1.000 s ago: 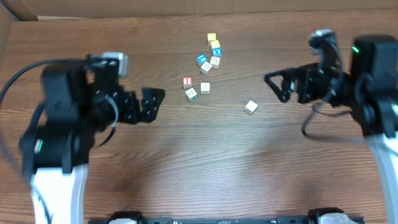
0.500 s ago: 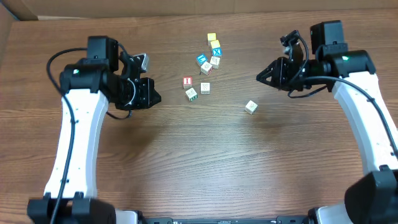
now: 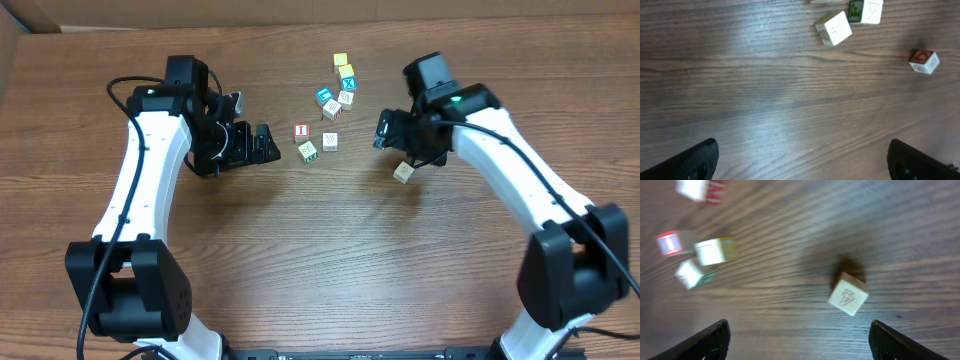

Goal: Flip 4 blocks

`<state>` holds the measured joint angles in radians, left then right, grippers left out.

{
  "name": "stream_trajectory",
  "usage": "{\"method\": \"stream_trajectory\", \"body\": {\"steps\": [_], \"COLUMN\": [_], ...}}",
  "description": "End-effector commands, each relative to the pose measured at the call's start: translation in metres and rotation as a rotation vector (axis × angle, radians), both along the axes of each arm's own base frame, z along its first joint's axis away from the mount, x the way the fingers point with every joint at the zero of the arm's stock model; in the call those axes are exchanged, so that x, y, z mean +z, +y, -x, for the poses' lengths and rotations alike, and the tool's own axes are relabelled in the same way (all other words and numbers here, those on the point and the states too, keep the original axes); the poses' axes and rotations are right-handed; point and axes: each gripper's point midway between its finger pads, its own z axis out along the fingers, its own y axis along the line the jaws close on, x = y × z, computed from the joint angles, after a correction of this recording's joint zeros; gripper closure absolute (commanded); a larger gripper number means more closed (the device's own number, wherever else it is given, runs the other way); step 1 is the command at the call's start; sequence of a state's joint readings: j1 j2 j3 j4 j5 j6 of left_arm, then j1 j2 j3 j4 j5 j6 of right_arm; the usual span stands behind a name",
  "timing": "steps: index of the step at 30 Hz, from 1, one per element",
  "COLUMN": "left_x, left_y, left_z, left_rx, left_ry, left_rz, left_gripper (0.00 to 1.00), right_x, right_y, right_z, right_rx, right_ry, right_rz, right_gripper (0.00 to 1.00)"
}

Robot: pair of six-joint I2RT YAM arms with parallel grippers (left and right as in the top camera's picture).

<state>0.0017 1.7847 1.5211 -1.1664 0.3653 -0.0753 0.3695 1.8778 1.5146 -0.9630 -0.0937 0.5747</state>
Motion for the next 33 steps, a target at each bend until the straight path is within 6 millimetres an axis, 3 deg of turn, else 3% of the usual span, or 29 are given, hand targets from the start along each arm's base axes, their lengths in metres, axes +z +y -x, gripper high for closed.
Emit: {"method": "stream_trajectory", "body": {"steps": [1, 6, 13, 20, 28, 33], "left_x": [0.001, 0.0, 0.0, 0.0, 0.0, 0.0], "left_y": [0.003, 0.003, 0.003, 0.004, 0.004, 0.004], "left_z": [-0.009, -0.009, -0.009, -0.009, -0.009, -0.009], "left_rx": [0.023, 0.023, 0.022, 0.023, 0.023, 0.023], "left_ry": [-0.016, -0.013, -0.013, -0.014, -0.014, -0.014], "left_rz": [-0.008, -0.008, -0.008, -0.012, -0.012, -0.012], "left_gripper": [0.0, 0.0, 0.0, 0.0, 0.0, 0.0], "right_x": [-0.016, -0.051, -0.065, -0.083, -0.083, -0.076], "right_y": [-0.013, -0.016, -0.018, -0.023, -0.022, -0.02], "right_z": [-0.006, 0.005, 0.005, 0.008, 0.006, 0.001], "right_rx": [-0.135, -0.149, -0.151, -0.199, -0.238, -0.219], "right_ry": [0.016, 0.103, 0.12, 0.108, 0.104, 0.092], "right_rz": [0.07, 0.102, 0.119, 0.126, 0.112, 0.111], "right_gripper": [0.13, 0.18, 0.38, 0.37, 0.44, 0.63]}}
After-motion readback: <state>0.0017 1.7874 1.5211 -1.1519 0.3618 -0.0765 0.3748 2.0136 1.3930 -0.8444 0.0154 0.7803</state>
